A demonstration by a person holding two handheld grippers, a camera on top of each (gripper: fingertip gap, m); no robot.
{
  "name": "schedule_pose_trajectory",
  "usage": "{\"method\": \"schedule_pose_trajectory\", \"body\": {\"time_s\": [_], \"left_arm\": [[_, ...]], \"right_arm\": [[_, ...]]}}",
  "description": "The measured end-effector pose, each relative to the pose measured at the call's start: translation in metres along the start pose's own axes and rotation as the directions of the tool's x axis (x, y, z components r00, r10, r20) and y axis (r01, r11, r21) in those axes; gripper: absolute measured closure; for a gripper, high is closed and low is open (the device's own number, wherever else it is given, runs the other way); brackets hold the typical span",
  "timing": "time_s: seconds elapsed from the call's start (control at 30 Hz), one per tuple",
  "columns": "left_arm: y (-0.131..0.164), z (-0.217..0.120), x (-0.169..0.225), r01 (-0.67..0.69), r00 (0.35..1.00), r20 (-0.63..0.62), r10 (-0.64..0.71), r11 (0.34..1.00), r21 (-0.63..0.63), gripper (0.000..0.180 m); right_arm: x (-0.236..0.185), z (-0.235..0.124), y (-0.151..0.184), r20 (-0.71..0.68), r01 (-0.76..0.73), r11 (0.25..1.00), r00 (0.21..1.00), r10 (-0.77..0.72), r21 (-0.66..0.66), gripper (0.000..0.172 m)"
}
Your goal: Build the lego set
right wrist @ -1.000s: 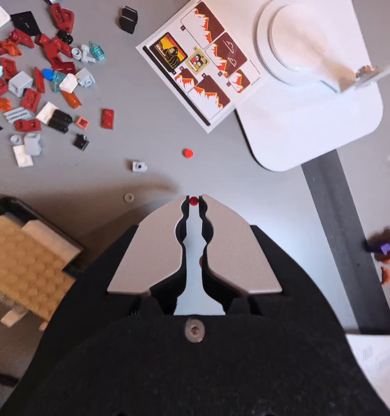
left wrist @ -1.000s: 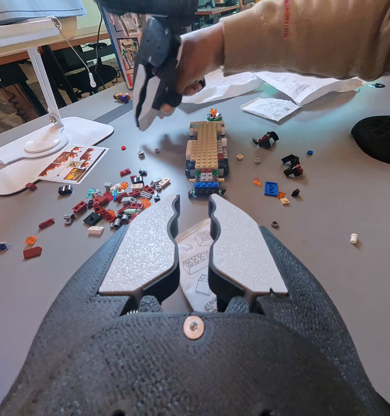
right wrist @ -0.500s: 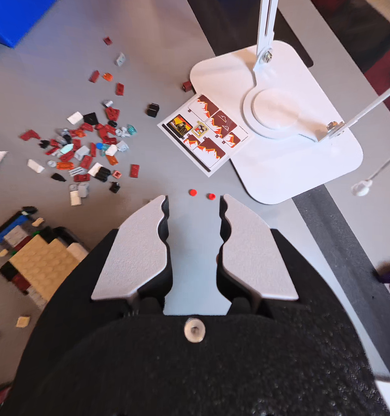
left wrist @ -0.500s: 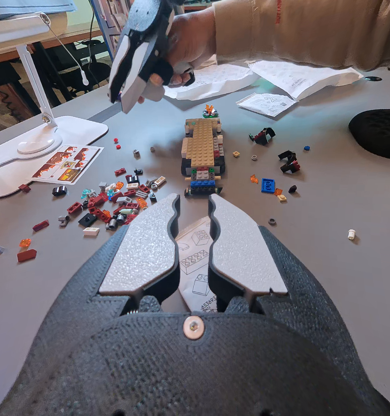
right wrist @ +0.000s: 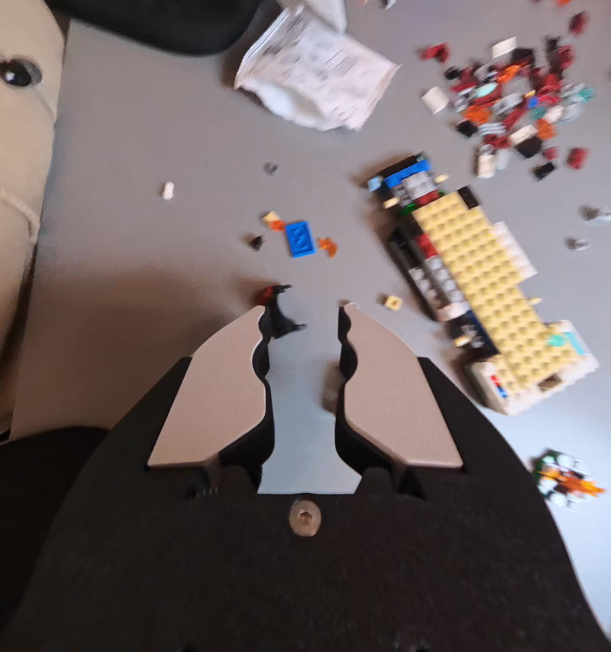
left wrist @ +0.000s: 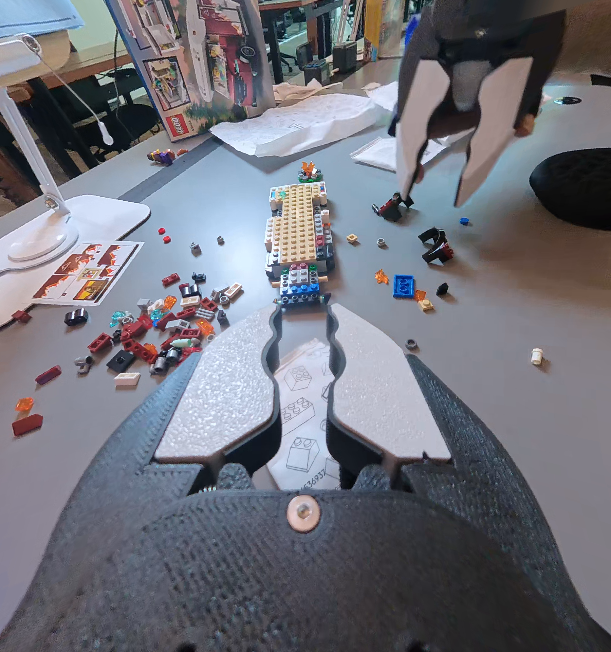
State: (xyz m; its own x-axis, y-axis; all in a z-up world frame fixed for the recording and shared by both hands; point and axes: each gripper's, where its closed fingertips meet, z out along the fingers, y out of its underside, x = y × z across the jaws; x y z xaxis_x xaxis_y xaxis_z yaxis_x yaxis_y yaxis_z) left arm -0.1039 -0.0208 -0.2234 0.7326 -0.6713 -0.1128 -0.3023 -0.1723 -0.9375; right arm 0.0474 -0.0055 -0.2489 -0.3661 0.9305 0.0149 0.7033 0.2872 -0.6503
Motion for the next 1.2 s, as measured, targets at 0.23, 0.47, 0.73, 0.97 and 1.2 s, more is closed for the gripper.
{"method": "schedule_pose_trajectory", "body": {"time_s": [0.23,0.47,0.73,0.97,1.2], "left_arm": [[0.005,0.005,0.004,-0.035,0.999,0.004,0.035,0.999,-0.039,0.157],[0.006,0.004,0.002,-0.042,0.999,0.024,0.043,0.998,-0.043,0.158],[0.006,0.004,0.002,-0.045,0.999,0.019,0.045,0.998,-0.042,0.158],[0.006,0.004,0.002,-0.043,0.999,0.016,0.043,0.998,-0.042,0.158],[0.004,0.001,0.001,-0.042,0.999,0.021,0.042,0.999,-0.031,0.158]], "right_arm": [[-0.015,0.027,0.016,0.019,0.11,0.986,0.994,-0.108,-0.124,0.138],[-0.008,0.027,0.018,0.038,0.183,0.966,0.983,-0.179,-0.182,0.163],[0.032,0.015,0.028,-0.083,0.138,0.956,0.983,-0.165,-0.261,0.158],[0.007,0.039,-0.023,0.004,0.223,0.965,0.974,-0.225,-0.136,0.153],[0.001,0.069,-0.022,0.133,0.267,0.936,0.961,-0.241,-0.229,0.152]]}}
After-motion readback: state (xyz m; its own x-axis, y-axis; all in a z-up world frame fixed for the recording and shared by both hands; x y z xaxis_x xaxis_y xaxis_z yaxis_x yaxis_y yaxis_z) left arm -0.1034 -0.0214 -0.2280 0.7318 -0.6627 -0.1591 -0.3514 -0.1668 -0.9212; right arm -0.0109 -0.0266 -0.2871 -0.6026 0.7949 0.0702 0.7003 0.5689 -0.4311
